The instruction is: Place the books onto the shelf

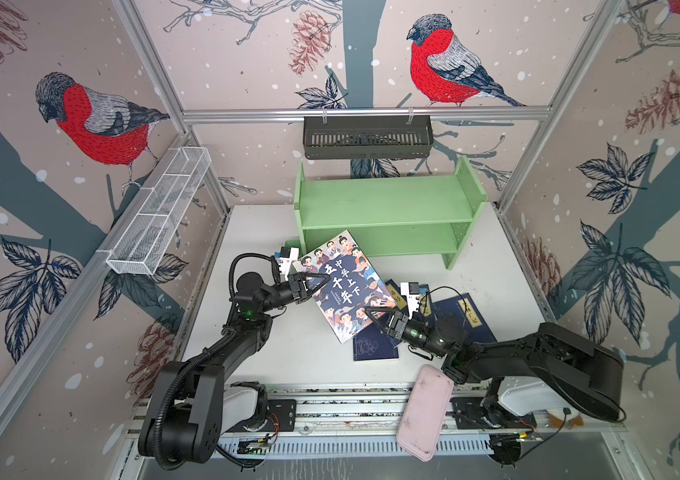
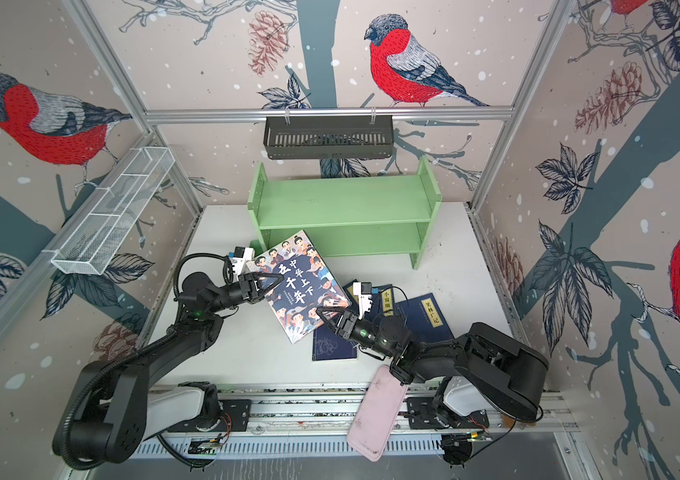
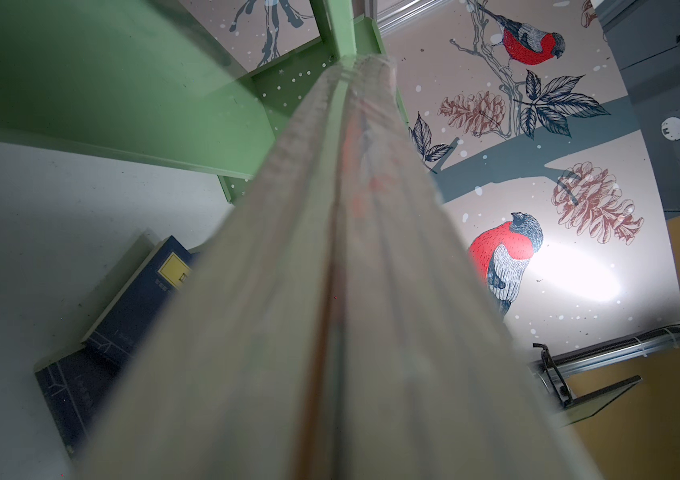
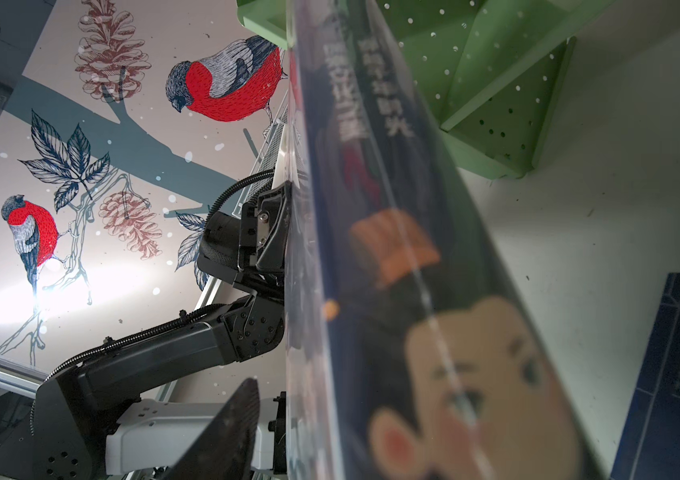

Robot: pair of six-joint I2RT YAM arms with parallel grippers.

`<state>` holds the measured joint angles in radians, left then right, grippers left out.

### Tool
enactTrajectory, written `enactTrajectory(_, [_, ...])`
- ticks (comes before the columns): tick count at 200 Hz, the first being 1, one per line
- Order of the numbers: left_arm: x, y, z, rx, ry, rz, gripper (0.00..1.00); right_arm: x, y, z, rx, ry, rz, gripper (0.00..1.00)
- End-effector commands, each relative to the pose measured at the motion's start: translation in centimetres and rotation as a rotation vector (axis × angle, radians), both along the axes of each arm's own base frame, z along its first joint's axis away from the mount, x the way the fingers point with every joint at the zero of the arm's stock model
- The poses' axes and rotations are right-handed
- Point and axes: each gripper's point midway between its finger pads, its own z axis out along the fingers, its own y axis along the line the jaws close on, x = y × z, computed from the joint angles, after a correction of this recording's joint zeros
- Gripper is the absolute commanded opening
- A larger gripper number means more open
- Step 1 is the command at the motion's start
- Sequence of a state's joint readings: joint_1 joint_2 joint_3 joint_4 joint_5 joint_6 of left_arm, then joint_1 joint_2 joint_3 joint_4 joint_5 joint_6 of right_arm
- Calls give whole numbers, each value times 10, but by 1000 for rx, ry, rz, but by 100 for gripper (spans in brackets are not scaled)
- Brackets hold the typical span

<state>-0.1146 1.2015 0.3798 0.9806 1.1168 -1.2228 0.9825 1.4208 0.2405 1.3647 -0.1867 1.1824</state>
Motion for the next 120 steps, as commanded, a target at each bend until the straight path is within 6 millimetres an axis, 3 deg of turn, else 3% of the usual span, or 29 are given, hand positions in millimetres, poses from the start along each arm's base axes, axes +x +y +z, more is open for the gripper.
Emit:
enactTrajectory(1, [-4, -1, 12, -8, -93, 2, 0, 0, -2, 26, 109, -47, -8, 53])
enactTrajectory(34, [-5, -2, 5, -1, -70, 0, 0, 2, -3, 27, 107, -63, -19, 42])
enactTrajectory(51, [-5, -2, 4, 0, -66, -1, 0, 2, -3, 26, 94, -74, -17, 27])
enactTrajectory(71, [-5, -2, 1, 8, -57, 2, 0, 2, -2, 26, 82, -82, -13, 22])
enactTrajectory(84, [-7, -2, -1, 12, -54, 0, 10, 2, -1, 27, 77, -89, -4, 19])
enactTrajectory(120, [-11, -1, -8, 54, -65, -19, 60, 0, -6, 28, 56, -111, 57, 9])
